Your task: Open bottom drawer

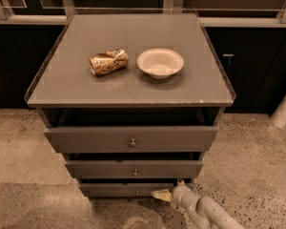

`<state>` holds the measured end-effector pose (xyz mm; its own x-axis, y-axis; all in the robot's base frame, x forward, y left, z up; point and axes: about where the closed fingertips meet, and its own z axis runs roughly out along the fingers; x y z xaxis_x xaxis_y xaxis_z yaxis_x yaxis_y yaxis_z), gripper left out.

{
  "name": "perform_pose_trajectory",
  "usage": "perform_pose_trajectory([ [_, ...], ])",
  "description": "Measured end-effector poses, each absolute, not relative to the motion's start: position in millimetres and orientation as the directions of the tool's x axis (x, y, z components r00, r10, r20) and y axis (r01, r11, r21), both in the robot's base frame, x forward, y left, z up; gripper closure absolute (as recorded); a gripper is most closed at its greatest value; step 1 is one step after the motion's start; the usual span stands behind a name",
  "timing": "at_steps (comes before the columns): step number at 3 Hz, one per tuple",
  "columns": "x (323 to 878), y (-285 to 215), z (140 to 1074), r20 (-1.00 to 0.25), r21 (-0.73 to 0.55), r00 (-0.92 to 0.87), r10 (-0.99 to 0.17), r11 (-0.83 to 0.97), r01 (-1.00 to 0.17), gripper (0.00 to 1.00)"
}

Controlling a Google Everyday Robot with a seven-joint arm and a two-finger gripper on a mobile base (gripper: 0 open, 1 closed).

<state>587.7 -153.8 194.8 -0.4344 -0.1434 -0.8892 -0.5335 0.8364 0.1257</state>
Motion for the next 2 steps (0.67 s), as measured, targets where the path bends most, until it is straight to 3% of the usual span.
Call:
perform_pose_trajectory([
  [2,587.7,-151.5,194.9,-0.889,0.118,-0.431,-0.157,0.830,-0.546,0.00],
])
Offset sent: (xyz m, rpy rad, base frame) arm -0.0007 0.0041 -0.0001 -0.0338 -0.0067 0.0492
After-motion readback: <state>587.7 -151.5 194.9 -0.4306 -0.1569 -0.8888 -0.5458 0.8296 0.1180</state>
